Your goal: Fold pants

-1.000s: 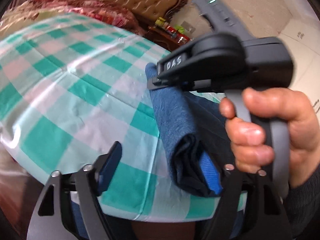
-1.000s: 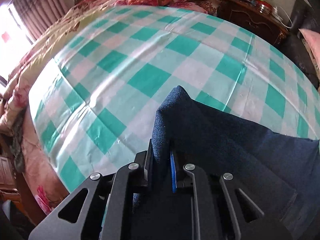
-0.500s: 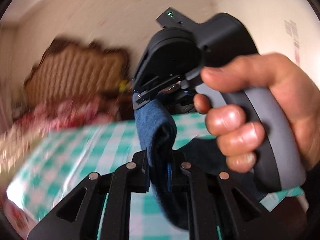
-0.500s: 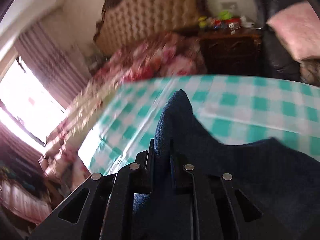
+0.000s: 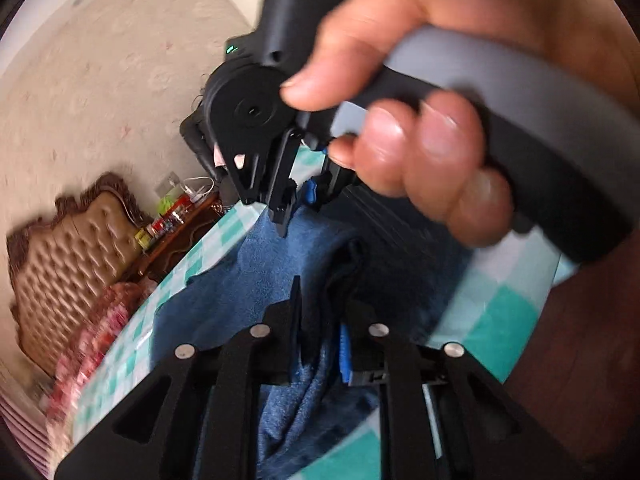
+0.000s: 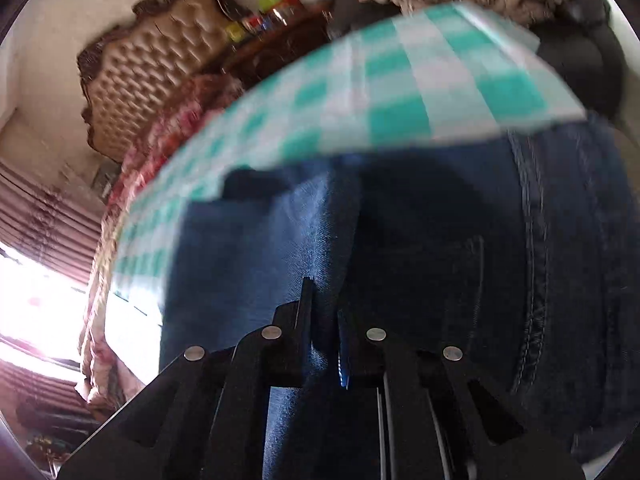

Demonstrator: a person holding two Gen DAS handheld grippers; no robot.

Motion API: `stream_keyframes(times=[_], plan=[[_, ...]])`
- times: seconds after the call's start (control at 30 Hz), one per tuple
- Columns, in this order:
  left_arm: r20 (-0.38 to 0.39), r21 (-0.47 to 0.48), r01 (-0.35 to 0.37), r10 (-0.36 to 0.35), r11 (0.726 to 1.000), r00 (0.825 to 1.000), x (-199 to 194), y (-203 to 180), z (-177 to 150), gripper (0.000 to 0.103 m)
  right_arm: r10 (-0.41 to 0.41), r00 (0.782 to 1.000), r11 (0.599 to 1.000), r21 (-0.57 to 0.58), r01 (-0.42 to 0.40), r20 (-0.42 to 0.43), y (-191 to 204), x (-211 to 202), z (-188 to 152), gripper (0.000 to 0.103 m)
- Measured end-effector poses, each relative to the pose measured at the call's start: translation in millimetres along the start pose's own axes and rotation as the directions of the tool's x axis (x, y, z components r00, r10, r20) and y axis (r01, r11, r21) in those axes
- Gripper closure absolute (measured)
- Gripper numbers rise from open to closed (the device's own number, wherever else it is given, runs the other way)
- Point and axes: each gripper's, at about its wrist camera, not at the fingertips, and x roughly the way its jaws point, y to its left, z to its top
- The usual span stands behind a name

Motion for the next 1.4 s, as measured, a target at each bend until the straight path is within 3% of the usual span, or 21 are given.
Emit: stream_keyframes(times=[0.03, 0.17, 0.2, 0.27, 0.3, 0.37, 0.4, 0.5, 0.53, 0.63, 0.77, 0.83, 0.93, 1.13, 1.3, 1.4], plan=[[0.002, 0.024, -0.019, 0.019, 1.000, 1.000, 3, -5, -5, 0.060, -0.002, 1.000, 1.000, -0.006, 0.002, -0.017, -4, 7, -2, 0.087], [0.033, 0.083, -0.087, 0.085, 0.993, 0.996, 5, -14, -18, 0.057, -0.004, 1.000, 0.999, -0.035, 0.003, -0.026, -8, 6, 1, 0.074], [0.033, 0.084, -0.093, 0.091, 0.992, 0.995, 4, -17, -19, 0.058, -0.011, 1.000, 0.999, -0.041, 0.011, -0.016, -9, 4, 3, 0.065], [0.022, 0.083, -0.084, 0.083, 0.993, 0.996, 8, -19, -20, 0.068, -0.010, 1.000, 0.998, -0.058, 0.009, -0.008, -6, 5, 7, 0.060], [0.009, 0.089, -0.065, 0.065, 0.994, 0.998, 9, -20, -21, 0.081, -0.008, 1.000, 0.998, -0.066, 0.006, -0.017, -5, 9, 10, 0.060], [0.009, 0.096, -0.069, 0.068, 0.993, 0.998, 10, -26, -20, 0.086, -0.024, 0.999, 0.996, -0.083, 0.022, -0.029, -7, 13, 14, 0.060], [0.013, 0.102, -0.077, 0.076, 0.992, 0.997, 10, -25, -20, 0.088, -0.043, 0.998, 0.995, -0.092, 0.040, -0.038, -4, 18, 16, 0.061], [0.014, 0.109, -0.089, 0.088, 0.990, 0.996, 6, -26, -20, 0.091, -0.048, 0.998, 0.993, -0.109, 0.044, -0.036, 1, 19, 21, 0.088], [0.017, 0.110, -0.095, 0.094, 0.989, 0.995, 3, -26, -20, 0.091, -0.035, 0.999, 0.994, -0.106, 0.032, -0.029, 2, 16, 23, 0.093], [0.045, 0.103, -0.133, 0.129, 0.986, 0.991, -3, -16, -6, 0.092, 0.009, 1.000, 0.991, -0.134, -0.005, 0.026, 16, -8, 30, 0.095], [0.142, 0.110, -0.174, 0.158, 0.979, 0.977, -17, -9, 30, 0.092, 0.034, 0.990, 0.986, -0.166, -0.010, 0.140, 24, -65, 42, 0.095], [0.197, 0.125, -0.177, 0.150, 0.976, 0.969, -18, -16, 46, 0.092, 0.037, 0.983, 0.988, -0.156, -0.009, 0.180, 14, -89, 46, 0.095], [0.229, 0.154, -0.150, 0.112, 0.977, 0.967, -10, -38, 60, 0.092, -0.026, 0.981, 0.994, -0.101, 0.046, 0.190, -23, -102, 48, 0.095], [0.112, 0.223, 0.013, -0.039, 0.975, 0.993, 31, -89, 53, 0.092, -0.121, 0.991, 0.990, -0.059, 0.125, 0.064, -88, -53, 38, 0.095], [0.114, 0.230, 0.001, -0.028, 0.973, 0.993, 36, -89, 53, 0.092, -0.123, 0.990, 0.987, -0.093, 0.130, 0.076, -80, -60, 37, 0.095], [0.146, 0.198, -0.044, 0.015, 0.979, 0.989, 15, -91, 70, 0.092, -0.090, 0.988, 0.985, -0.135, 0.106, 0.123, -60, -83, 43, 0.095]])
